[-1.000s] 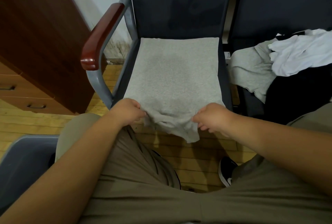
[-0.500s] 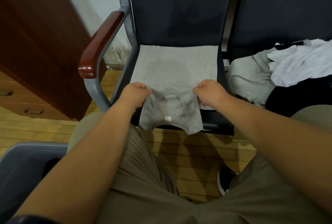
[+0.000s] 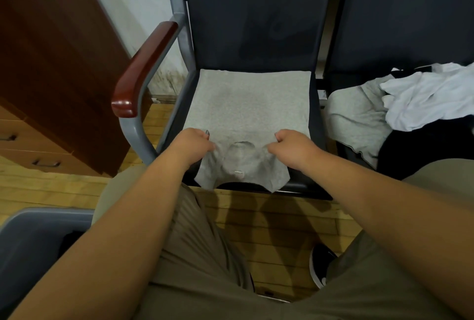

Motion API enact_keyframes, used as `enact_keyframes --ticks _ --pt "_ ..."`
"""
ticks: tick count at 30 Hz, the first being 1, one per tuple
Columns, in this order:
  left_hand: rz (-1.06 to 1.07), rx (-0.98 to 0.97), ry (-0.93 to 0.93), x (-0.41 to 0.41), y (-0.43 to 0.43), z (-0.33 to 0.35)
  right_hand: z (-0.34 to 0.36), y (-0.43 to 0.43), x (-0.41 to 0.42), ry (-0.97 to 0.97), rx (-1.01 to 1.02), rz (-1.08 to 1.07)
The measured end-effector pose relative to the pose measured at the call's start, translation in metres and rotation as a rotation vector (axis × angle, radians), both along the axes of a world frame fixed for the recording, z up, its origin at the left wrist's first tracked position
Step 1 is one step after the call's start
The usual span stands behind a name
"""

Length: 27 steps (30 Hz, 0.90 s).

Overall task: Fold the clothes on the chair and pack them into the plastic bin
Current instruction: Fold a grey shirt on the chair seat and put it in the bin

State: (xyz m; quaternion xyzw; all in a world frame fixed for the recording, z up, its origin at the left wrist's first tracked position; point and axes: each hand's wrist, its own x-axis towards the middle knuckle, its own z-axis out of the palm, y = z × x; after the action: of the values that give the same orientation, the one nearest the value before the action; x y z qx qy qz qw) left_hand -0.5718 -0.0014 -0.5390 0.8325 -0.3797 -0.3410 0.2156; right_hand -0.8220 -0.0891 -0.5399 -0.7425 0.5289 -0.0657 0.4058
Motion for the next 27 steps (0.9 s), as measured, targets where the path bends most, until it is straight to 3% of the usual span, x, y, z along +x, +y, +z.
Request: enact_keyframes --ticks 6,9,13,17,21,27 --pt "0.193 -0.168 0.182 0.013 -0.03 0.037 0.039 -0.025 0.009 -0.002 -0.185 -0.09" --pt "0.22 -0.219 0.158 0.02 -0.052 0.058 0.058 -0.045 0.019 -0.029 -0.221 -0.155" --pt "0.174 -0.212 0.079 0.029 -0.086 0.072 0.072 -0.083 0.043 -0.097 -0.081 -0.284" --pt "0.251 -0.171 0.211 0.037 -0.13 0.068 0.074 -0.126 0.066 -0.089 -0.006 -0.333" --pt "0.333 -0.16 0.295 0.052 -0.17 0.039 0.05 -0.165 0.083 -0.123 0.071 -0.393" --pt "0.341 -0.027 0.28 0.077 -0.209 -0.009 0.0 -0.192 0.089 -0.182 0.392 -0.394"
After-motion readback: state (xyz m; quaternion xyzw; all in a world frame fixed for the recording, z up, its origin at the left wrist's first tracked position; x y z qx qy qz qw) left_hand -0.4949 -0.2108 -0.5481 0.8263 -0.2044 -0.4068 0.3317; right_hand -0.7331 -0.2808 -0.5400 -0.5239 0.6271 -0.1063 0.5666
